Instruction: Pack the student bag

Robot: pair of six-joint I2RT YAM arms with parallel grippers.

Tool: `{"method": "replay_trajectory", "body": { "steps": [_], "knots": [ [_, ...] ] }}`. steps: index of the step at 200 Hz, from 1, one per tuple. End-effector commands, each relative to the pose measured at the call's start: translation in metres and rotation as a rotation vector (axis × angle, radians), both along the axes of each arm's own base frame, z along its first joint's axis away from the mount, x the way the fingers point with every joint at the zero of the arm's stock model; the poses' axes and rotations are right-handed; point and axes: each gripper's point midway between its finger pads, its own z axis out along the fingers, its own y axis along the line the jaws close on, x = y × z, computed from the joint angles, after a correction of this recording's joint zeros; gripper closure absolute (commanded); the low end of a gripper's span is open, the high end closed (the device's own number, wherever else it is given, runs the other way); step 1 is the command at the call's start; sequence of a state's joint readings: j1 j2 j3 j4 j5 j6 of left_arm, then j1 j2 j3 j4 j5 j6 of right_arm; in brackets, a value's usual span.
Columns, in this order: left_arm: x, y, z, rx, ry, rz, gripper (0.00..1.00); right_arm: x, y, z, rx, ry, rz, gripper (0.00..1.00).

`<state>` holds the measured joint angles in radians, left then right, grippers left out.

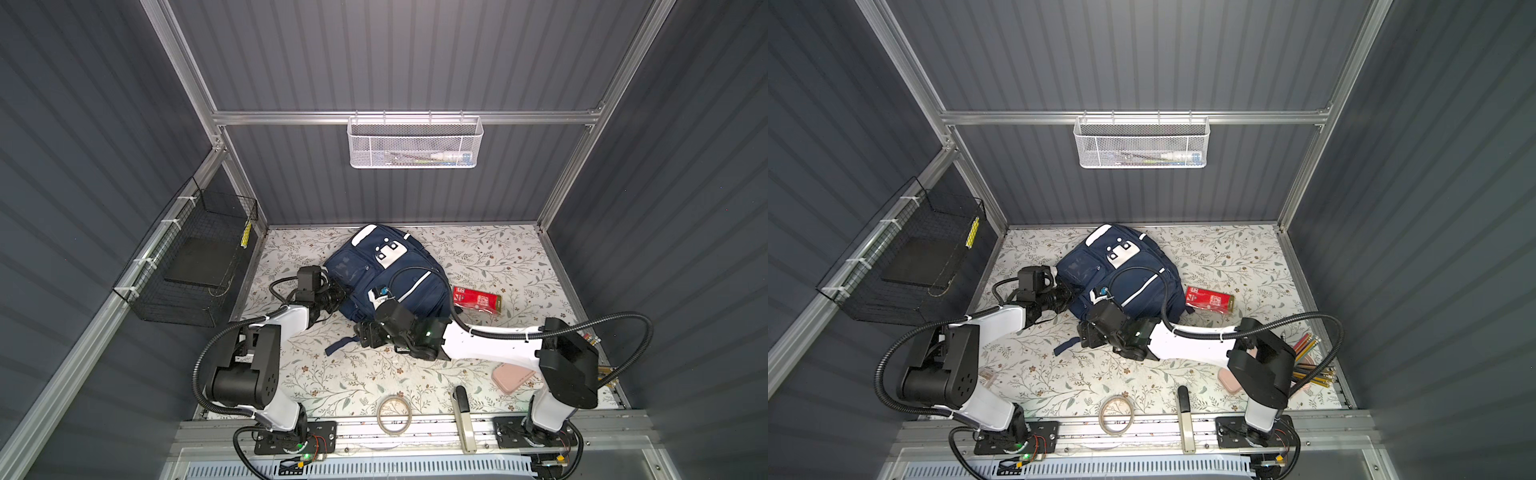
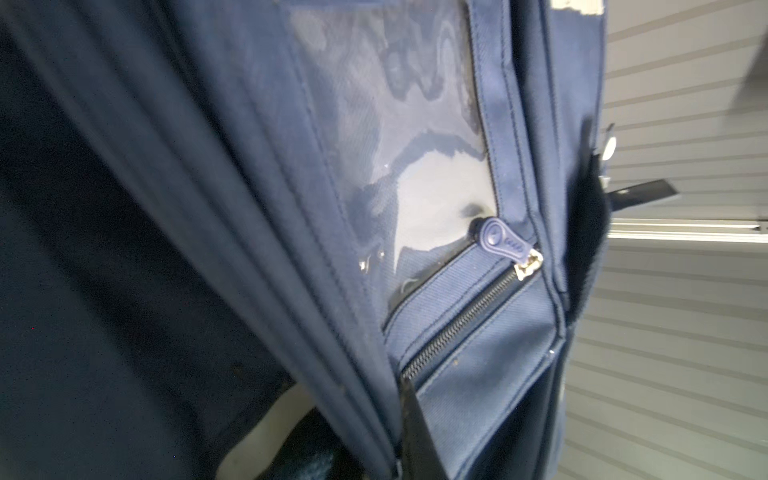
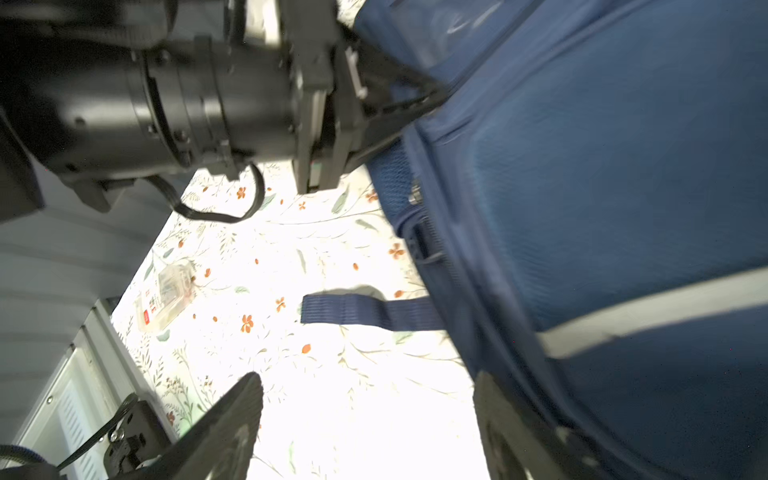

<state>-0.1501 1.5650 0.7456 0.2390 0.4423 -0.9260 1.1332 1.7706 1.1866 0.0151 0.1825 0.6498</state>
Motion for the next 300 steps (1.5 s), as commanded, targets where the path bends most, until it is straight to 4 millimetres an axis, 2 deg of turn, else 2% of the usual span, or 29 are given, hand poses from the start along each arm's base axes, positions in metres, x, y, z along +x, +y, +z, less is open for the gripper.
{"method": "replay_trajectory", "body": {
  "steps": [1, 15, 32, 62, 81, 101, 116, 140, 165, 182, 197, 233, 266, 300],
  "knots": [
    [-0.017, -0.015, 0.013, -0.071, 0.022, -0.058, 0.97, 0.015, 0.014, -0.015, -0.019, -0.028, 0.018, 0.26],
    [-0.02, -0.022, 0.024, -0.151, 0.021, -0.065, 0.96, 0.023, 0.026, -0.025, -0.001, -0.013, 0.064, 0.32],
    [-0.024, -0.023, 0.028, -0.148, 0.027, -0.083, 0.95, 0.045, 0.021, -0.039, 0.021, 0.015, 0.014, 0.35],
    [-0.038, -0.021, 0.008, -0.126, 0.08, -0.086, 0.96, 0.075, 0.006, -0.028, -0.055, -0.114, -0.104, 0.38],
    [-0.049, -0.021, 0.002, -0.134, 0.098, -0.088, 0.96, 0.092, 0.001, -0.033, -0.167, -0.146, -0.164, 0.41],
    [-0.06, -0.018, -0.002, -0.107, 0.113, -0.09, 0.97, 0.096, -0.006, -0.037, -0.21, -0.182, -0.187, 0.41],
    [-0.068, -0.022, -0.003, -0.11, 0.118, -0.1, 0.97, 0.101, -0.012, -0.035, -0.236, -0.209, -0.206, 0.41],
    [-0.073, -0.024, -0.001, -0.103, 0.122, -0.119, 0.98, 0.106, -0.011, -0.039, -0.322, -0.218, -0.195, 0.42],
    [-0.073, -0.023, 0.009, -0.088, 0.105, -0.128, 0.98, 0.113, -0.036, -0.048, -0.405, -0.191, -0.263, 0.44],
    [-0.076, -0.022, 0.01, -0.086, 0.104, -0.123, 0.98, 0.118, -0.047, -0.051, -0.389, -0.168, -0.278, 0.53],
    [-0.077, -0.022, 0.009, -0.091, 0.107, -0.126, 0.99, 0.122, -0.048, -0.047, -0.376, -0.184, -0.281, 0.74],
    [-0.078, -0.021, 0.002, -0.088, 0.118, -0.122, 0.99, 0.118, -0.038, -0.043, -0.349, -0.183, -0.232, 1.0],
    [-0.066, -0.004, -0.003, -0.078, 0.116, -0.082, 1.0, 0.096, -0.042, -0.042, -0.361, -0.094, -0.121, 1.0],
    [-0.05, 0.014, 0.006, -0.095, 0.086, -0.05, 1.0, 0.069, -0.065, -0.051, -0.415, 0.051, -0.057, 1.0]
  ]
}}
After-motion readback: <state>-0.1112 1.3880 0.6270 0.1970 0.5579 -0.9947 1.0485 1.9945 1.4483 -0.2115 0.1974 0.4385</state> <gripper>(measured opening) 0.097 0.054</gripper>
